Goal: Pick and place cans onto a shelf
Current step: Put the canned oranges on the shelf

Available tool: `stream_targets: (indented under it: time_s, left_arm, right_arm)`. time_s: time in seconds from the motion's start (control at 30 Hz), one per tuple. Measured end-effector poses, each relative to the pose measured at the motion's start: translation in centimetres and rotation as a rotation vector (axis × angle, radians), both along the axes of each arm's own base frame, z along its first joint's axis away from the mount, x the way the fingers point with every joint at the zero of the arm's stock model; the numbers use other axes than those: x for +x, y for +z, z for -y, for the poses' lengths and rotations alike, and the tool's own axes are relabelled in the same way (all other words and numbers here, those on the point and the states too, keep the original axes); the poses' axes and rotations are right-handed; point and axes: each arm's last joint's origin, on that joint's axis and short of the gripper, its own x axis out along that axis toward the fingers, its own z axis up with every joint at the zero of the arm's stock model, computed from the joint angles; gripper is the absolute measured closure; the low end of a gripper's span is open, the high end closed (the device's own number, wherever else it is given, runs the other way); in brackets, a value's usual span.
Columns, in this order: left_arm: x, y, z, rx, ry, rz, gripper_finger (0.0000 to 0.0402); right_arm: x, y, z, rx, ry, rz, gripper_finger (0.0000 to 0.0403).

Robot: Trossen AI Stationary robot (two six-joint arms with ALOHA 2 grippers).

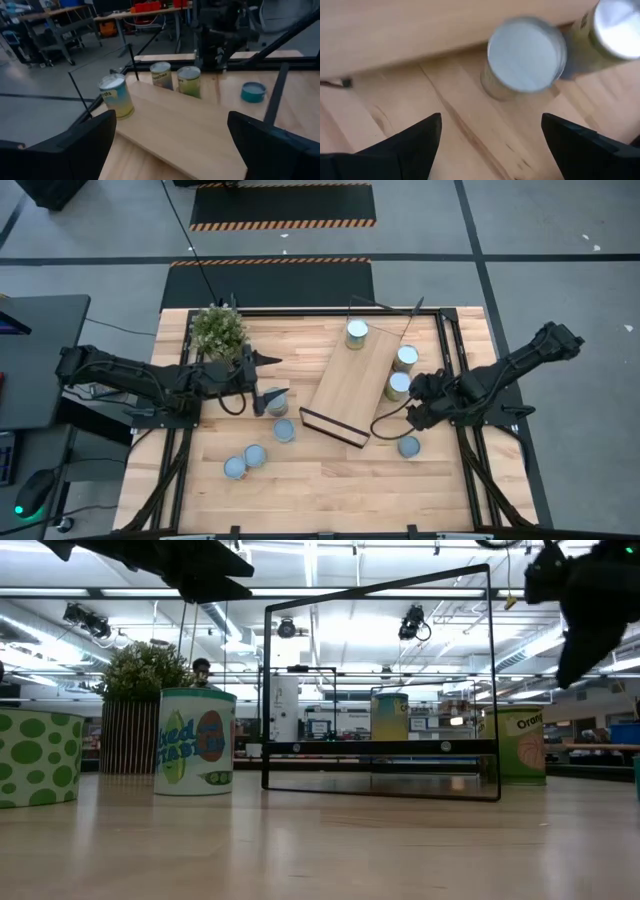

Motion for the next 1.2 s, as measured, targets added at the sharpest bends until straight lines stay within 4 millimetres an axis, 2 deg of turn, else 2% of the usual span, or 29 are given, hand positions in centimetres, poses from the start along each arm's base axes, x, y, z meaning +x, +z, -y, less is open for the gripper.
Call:
stream_targets:
  time_s: [0.2, 0.4, 0.57, 0.83, 1.2]
  left_arm:
    - [0.0, -0.3, 0.4, -0.071, -0.007, -0.003, 0.0013]
    - [-0.1, -0.6, 0.3, -0.114, 0.019, -0.017, 0.0013]
    - [0.0, -0.5, 0.3, -0.112, 0.02, -0.016, 0.0013]
    - [0.0, -0.5, 0.3, -0.111, 0.02, -0.017, 0.0013]
    - [0.0, -0.5, 0.3, -0.11, 0.019, -0.017, 0.0013]
  right_arm:
    - [-0.9, -3.2, -0.3, -0.078, -0.046, 0.01, 0.0052]
    - [-1.3, -6.2, -0.1, -0.071, -0.056, 0.054, 0.0052]
    - [-1.3, -7.8, 0.6, -0.093, -0.083, 0.094, 0.0052]
    - [-0.6, -8.5, 1.6, -0.165, -0.096, 0.162, 0.0052]
    - [0.6, -8.3, 2.6, -0.158, -0.093, 0.208, 0.0052]
